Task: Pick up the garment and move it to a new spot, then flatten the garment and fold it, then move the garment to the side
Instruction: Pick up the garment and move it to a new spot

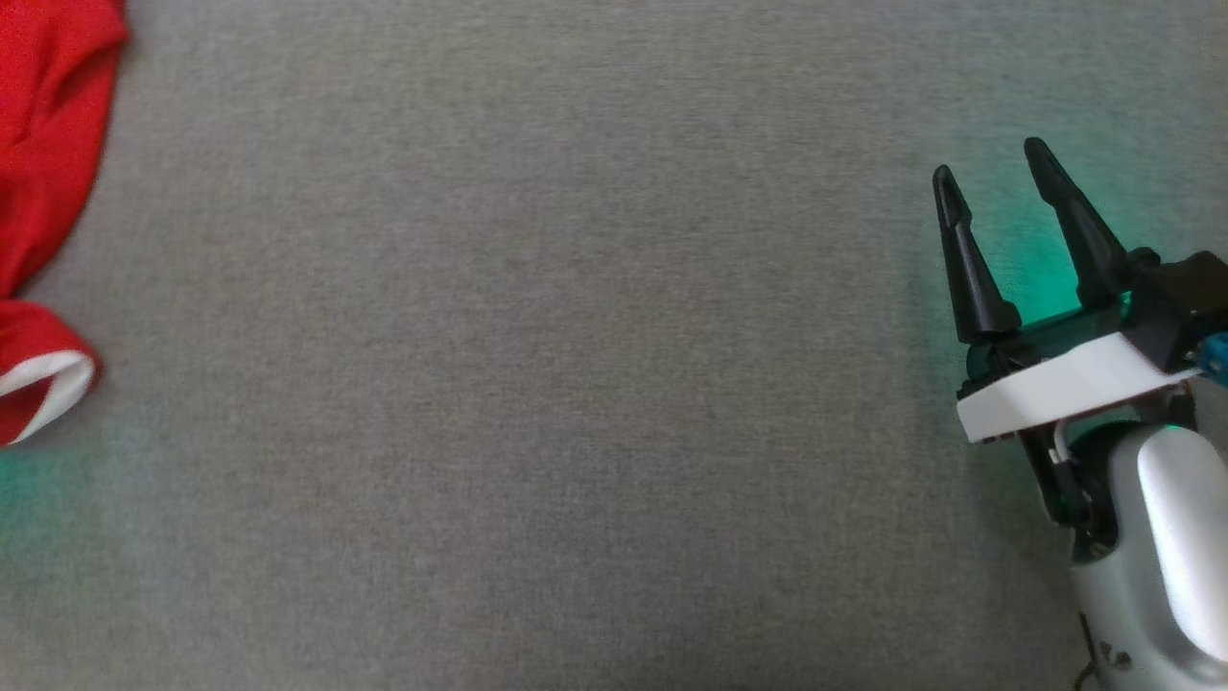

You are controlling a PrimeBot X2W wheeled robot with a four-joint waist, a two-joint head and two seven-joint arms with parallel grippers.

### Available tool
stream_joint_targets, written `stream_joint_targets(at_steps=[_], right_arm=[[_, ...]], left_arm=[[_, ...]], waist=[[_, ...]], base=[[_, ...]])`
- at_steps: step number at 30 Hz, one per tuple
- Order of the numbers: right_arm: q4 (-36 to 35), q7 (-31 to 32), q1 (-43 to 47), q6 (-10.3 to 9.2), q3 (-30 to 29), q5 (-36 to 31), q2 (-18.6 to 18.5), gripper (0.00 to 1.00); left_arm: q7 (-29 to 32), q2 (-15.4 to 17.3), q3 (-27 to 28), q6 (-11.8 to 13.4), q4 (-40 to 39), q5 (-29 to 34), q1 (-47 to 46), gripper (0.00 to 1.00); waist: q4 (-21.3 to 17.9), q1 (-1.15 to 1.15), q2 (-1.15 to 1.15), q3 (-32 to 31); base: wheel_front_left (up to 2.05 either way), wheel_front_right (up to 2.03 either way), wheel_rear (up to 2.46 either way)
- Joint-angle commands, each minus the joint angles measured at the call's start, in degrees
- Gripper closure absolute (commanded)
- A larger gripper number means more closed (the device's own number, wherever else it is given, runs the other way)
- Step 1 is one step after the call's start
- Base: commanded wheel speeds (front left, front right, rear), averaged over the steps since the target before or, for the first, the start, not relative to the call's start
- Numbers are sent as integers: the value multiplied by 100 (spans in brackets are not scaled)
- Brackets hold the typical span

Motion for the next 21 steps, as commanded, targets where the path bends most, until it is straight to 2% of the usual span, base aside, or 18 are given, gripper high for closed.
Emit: stream_joint_targets(at_steps=[1, 6, 10, 15, 18, 21], right_arm=[[-158, -79, 33, 39, 102, -34, 63, 0], [24, -189, 140, 39, 78, -5, 138, 0], [244, -296, 286, 39, 52, 50, 228, 0], [599, -417, 535, 39, 78, 174, 376, 0], [793, -430, 710, 39, 126, 230, 464, 0], [882, -429, 799, 39, 185, 283, 511, 0]], left_arm=[[135, 156, 119, 23, -101, -56, 324, 100], [-267, 372, 206, -35, -493, 127, 449, 100], [-771, 564, 200, -187, -967, 410, 301, 100], [-972, 766, -19, -332, -1563, 760, -174, 100], [-995, 730, -197, -417, -1994, 872, -521, 100], [-952, 523, -412, -543, -2410, 848, -907, 100]], waist=[[-90, 0, 0, -87], [-69, 0, 0, -473], [-40, 0, 0, -1015], [-95, 0, 0, -1819], [-189, 0, 0, -2295], [-312, 0, 0, -2578]], base=[[0, 0, 0], [0, 0, 0], [0, 0, 0], [0, 0, 0], [0, 0, 0], [0, 0, 0]])
